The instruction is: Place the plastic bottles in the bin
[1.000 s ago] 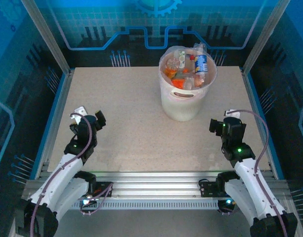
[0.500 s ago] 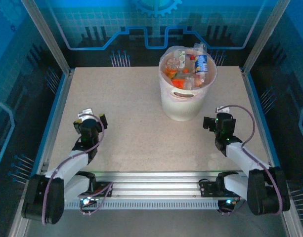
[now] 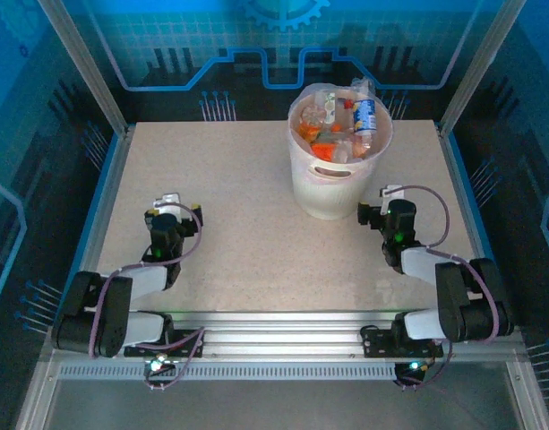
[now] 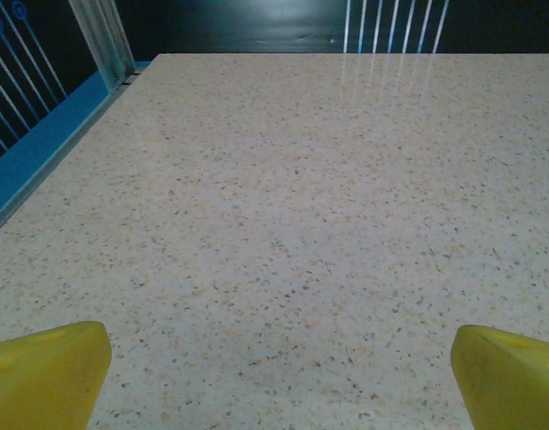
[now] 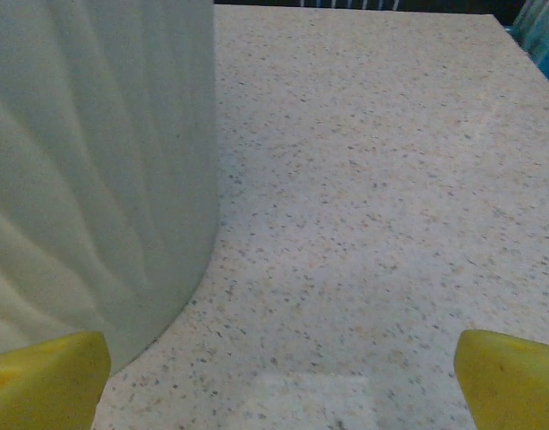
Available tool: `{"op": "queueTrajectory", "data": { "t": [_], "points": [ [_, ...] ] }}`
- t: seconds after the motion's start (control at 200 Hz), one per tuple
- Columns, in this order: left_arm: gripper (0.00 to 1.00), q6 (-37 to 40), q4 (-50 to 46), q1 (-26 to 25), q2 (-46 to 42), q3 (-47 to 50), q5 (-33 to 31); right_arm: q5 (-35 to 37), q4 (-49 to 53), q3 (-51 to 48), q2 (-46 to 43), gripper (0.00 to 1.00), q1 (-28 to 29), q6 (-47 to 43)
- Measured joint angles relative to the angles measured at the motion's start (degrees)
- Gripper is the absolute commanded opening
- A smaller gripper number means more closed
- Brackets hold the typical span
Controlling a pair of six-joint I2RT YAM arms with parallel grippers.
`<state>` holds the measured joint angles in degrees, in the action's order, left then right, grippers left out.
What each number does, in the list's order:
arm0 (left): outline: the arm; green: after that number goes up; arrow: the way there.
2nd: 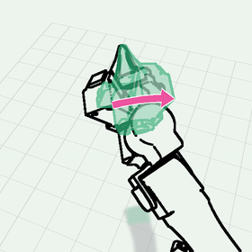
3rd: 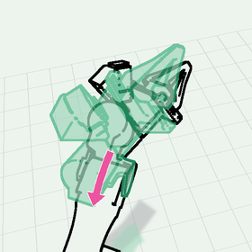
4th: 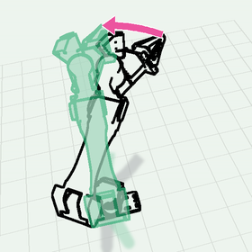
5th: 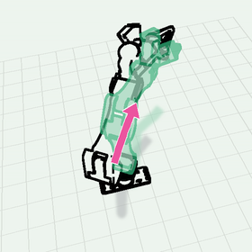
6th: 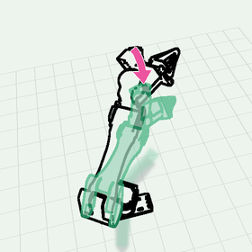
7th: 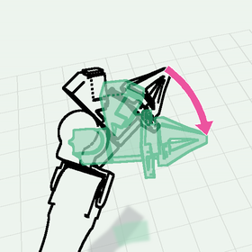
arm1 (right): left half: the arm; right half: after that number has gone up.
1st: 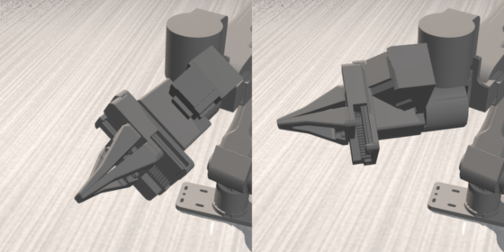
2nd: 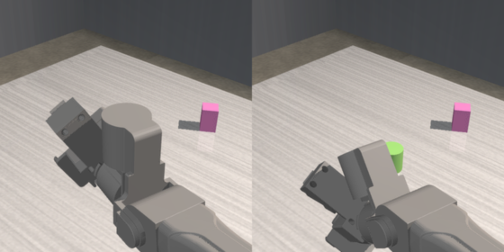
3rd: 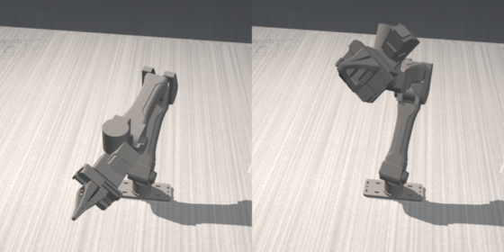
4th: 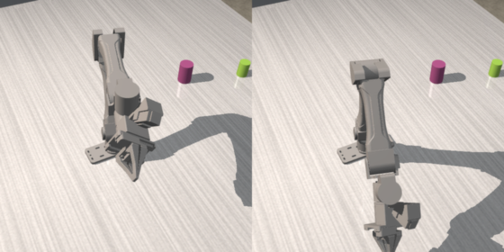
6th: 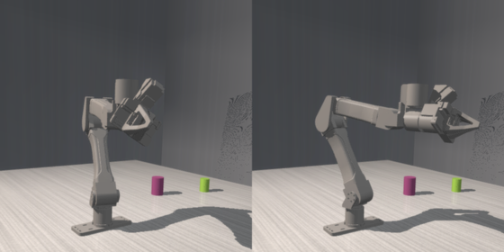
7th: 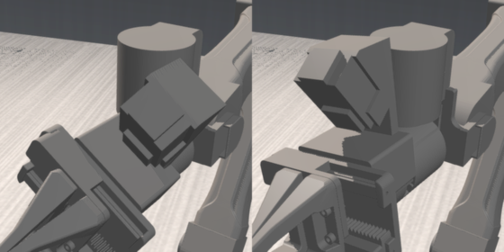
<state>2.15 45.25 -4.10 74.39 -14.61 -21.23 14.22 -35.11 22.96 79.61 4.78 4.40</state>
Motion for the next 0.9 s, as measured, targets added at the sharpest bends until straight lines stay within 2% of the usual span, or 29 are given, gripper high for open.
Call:
{"op": "queueTrajectory", "data": {
  "t": [0.22,0.32,0.51,0.58,0.765,0.9],
  "points": [
    [0.99,1.01,1.55,0.26,0.07,0.0,3.65,-2.82,-4.42,0.02,5.35,1.0,-0.39,-1.11],
    [0.99,0.59,5.92,0.24,0.85,0.66,6.84,-3.61,-6.54,0.0,5.81,1.0,-0.39,-1.53],
    [0.99,0.39,14.88,0.26,12.57,0.44,10.08,-4.2,-7.65,0.0,5.9,1.0,-0.44,-1.95],
    [0.99,0.37,13.68,0.28,14.95,-0.46,10.71,-4.22,-7.72,0.0,5.9,1.0,-0.46,-1.97],
    [0.99,-0.74,9.18,2.67,15.02,-6.43,13.46,-4.22,-7.78,0.0,5.9,1.0,-0.46,-2.16],
    [0.99,-1.14,8.5,3.52,15.02,-7.1,14.34,-4.22,-7.78,0.0,5.9,1.0,-0.46,-2.36]
  ]
}}
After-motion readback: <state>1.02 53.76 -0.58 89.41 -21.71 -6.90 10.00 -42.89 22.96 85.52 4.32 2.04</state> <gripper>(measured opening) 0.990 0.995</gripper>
